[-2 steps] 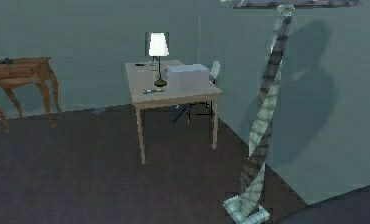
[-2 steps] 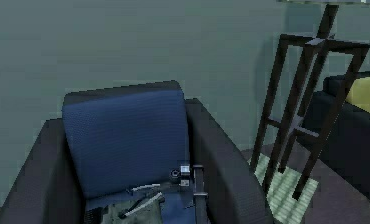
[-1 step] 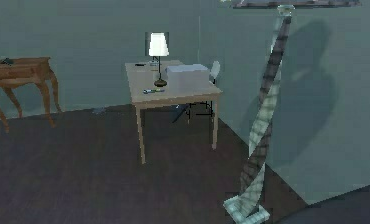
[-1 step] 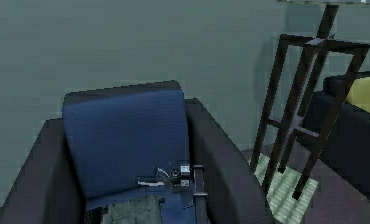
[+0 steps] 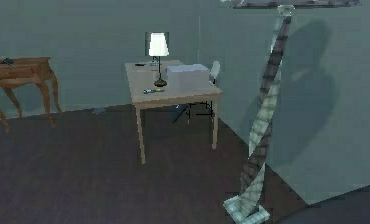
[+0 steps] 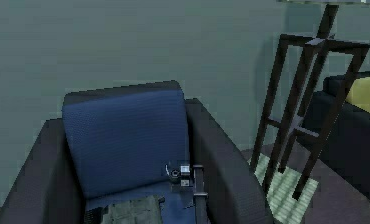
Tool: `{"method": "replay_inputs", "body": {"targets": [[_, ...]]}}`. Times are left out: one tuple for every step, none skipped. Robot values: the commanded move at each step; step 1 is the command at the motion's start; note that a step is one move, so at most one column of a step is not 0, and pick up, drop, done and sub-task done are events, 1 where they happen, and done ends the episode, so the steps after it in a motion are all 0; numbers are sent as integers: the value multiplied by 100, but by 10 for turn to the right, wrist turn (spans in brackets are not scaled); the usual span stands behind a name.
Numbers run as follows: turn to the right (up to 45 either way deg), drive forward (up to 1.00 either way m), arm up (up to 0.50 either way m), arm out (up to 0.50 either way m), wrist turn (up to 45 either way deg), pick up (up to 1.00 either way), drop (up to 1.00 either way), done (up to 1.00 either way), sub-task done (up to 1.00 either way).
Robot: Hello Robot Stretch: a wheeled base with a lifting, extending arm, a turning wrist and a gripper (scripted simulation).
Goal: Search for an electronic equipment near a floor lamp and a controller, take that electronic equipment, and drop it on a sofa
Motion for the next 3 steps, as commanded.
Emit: {"method": "replay_inputs", "body": {"targets": [[0, 0, 0, 0, 60, 0, 0, 0, 0], [0, 0, -30, 0, 0, 0, 0, 0, 0], [0, 0, 0, 0, 0, 100, 0, 0, 0]]}}
